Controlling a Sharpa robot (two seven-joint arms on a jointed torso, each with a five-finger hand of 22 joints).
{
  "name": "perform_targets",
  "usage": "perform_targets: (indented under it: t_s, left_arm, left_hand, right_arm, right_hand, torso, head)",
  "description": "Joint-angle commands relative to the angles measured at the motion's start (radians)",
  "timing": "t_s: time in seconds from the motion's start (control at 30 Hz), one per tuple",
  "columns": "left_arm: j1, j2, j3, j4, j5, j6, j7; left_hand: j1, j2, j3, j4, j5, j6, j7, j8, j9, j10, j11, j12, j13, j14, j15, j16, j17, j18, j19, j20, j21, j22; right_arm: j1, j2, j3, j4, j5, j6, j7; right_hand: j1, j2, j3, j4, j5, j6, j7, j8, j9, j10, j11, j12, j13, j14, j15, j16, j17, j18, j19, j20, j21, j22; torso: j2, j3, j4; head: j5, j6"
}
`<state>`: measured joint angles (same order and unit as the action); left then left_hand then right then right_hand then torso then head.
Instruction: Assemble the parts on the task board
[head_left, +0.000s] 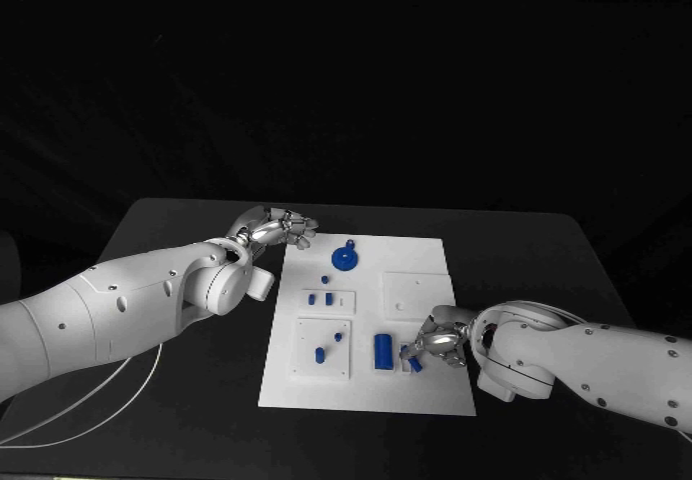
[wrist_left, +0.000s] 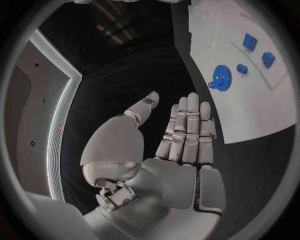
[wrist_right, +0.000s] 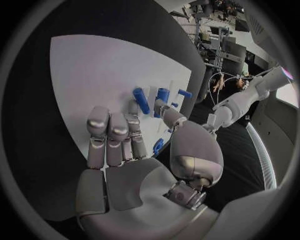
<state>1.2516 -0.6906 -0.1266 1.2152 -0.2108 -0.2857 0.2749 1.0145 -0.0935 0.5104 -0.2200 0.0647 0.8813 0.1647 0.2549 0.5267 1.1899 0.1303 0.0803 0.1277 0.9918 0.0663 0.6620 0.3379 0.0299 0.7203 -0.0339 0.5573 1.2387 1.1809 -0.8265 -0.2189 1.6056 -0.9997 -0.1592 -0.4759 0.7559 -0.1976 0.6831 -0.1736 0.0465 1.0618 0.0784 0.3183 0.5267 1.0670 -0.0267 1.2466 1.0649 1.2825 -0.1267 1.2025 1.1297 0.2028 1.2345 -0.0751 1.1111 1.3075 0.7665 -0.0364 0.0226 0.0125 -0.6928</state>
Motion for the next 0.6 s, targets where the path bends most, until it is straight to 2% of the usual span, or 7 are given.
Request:
perform_targets:
  t_s: [0.03, 0.2, 0.27, 0.33, 0.4, 0.43, 0.6]
  left_arm:
    - [0.001, 0.002, 0.001, 0.002, 0.004, 0.008, 0.006]
    - [0.001, 0.002, 0.001, 0.002, 0.004, 0.008, 0.006]
    - [0.001, 0.002, 0.001, 0.003, 0.004, 0.008, 0.006]
    - [0.001, 0.002, 0.001, 0.003, 0.004, 0.008, 0.006]
    - [0.001, 0.002, 0.001, 0.003, 0.004, 0.008, 0.006]
    - [0.001, 0.001, 0.001, 0.003, 0.004, 0.008, 0.006]
    - [0.001, 0.001, 0.001, 0.003, 0.004, 0.008, 0.006]
  left_hand:
    - [0.0, 0.008, 0.001, 0.005, 0.001, -0.005, -0.001, 0.002, -0.001, -0.007, -0.002, -0.002, -0.001, 0.008, 0.0, -0.006, 0.001, 0.003, 0.006, 0.0, -0.004, 0.002]
    - [0.0, 0.008, 0.001, 0.005, 0.0, -0.005, -0.001, 0.002, -0.002, -0.007, -0.002, -0.002, -0.001, 0.008, 0.0, -0.006, 0.002, 0.003, 0.006, 0.0, -0.004, 0.002]
    - [0.0, 0.008, 0.001, 0.005, 0.0, -0.005, -0.001, 0.002, -0.002, -0.007, -0.002, -0.002, -0.001, 0.008, 0.0, -0.006, 0.002, 0.003, 0.006, 0.0, -0.004, 0.002]
    - [0.0, 0.008, 0.001, 0.005, 0.0, -0.005, -0.001, 0.002, -0.002, -0.007, -0.002, -0.002, -0.001, 0.008, 0.0, -0.006, 0.002, 0.003, 0.006, 0.0, -0.004, 0.002]
    - [0.0, 0.008, 0.001, 0.005, 0.0, -0.005, -0.001, 0.003, -0.002, -0.007, -0.002, -0.002, -0.001, 0.008, 0.0, -0.006, 0.002, 0.003, 0.006, 0.0, -0.004, 0.002]
    - [0.0, 0.008, 0.001, 0.005, 0.0, -0.005, -0.001, 0.003, -0.002, -0.007, -0.002, -0.002, -0.002, 0.008, 0.0, -0.006, 0.002, 0.003, 0.006, 0.0, -0.004, 0.002]
    - [0.0, 0.008, 0.001, 0.006, 0.0, -0.005, -0.001, 0.003, -0.002, -0.007, -0.002, -0.002, -0.002, 0.008, 0.0, -0.007, 0.003, 0.003, 0.006, 0.0, -0.004, 0.002]
  right_arm:
    - [-0.001, -0.003, 0.0, 0.006, -0.01, -0.005, 0.013]
    - [-0.001, -0.003, 0.0, 0.011, -0.01, -0.002, 0.012]
    - [-0.001, -0.004, 0.0, 0.012, -0.01, -0.002, 0.012]
    - [-0.001, -0.005, 0.0, 0.012, -0.01, 0.0, 0.014]
    - [-0.001, -0.006, 0.0, 0.013, -0.01, 0.005, 0.017]
    - [-0.001, -0.006, 0.0, 0.013, -0.01, 0.006, 0.019]
    - [-0.001, -0.007, 0.0, 0.014, -0.01, 0.007, 0.023]
  right_hand:
    - [0.001, -0.014, -0.002, 0.008, 0.003, 0.004, 0.002, 0.001, 0.001, 0.006, -0.002, -0.007, 0.002, 0.002, -0.005, -0.006, 0.001, 0.059, -0.001, -0.007, -0.006, -0.001]
    - [0.002, -0.013, -0.001, 0.011, 0.003, 0.004, 0.002, 0.001, 0.001, 0.007, -0.002, -0.007, 0.002, 0.003, -0.005, -0.006, 0.001, 0.059, 0.0, -0.008, -0.006, -0.001]
    - [0.006, -0.005, 0.003, 0.015, 0.003, 0.006, 0.001, 0.002, 0.001, 0.009, -0.003, -0.007, 0.003, 0.004, -0.006, -0.006, 0.002, 0.059, 0.001, -0.009, -0.006, -0.001]
    - [0.015, 0.009, 0.009, 0.015, 0.003, 0.007, 0.0, 0.003, 0.002, 0.01, -0.004, -0.007, 0.004, 0.004, -0.007, -0.006, 0.002, 0.059, 0.001, -0.01, -0.006, -0.001]
    - [0.042, 0.054, 0.032, 0.009, 0.003, 0.01, -0.002, 0.004, 0.002, 0.013, -0.006, -0.008, 0.005, 0.006, -0.008, -0.007, 0.002, 0.059, 0.001, -0.013, -0.007, -0.001]
    - [0.048, 0.068, 0.039, 0.005, 0.003, 0.011, -0.002, 0.005, 0.002, 0.013, -0.006, -0.008, 0.005, 0.006, -0.008, -0.007, 0.002, 0.059, 0.001, -0.013, -0.007, 0.0]
    - [0.061, 0.104, 0.062, -0.01, 0.003, 0.015, -0.003, 0.006, 0.001, 0.022, -0.007, -0.006, 0.012, 0.008, -0.008, -0.007, 0.003, 0.059, -0.001, -0.011, -0.005, 0.002]
  torso:
    - [0.0, -0.0003, 0.0001]
    - [0.0, 0.0001, -0.001]
    - [0.0, 0.0002, -0.0006]
    - [0.0, 0.0002, -0.0002]
    - [0.0, 0.0, -0.0001]
    - [0.0, 0.0002, -0.0003]
    - [0.0, -0.0002, 0.0002]
  head:
    - [-0.001, 0.002]
    - [0.0, 0.003]
    - [-0.001, 0.004]
    - [0.0, 0.003]
    - [0.0, 0.002]
    - [0.0, 0.002]
    - [0.0, 0.002]
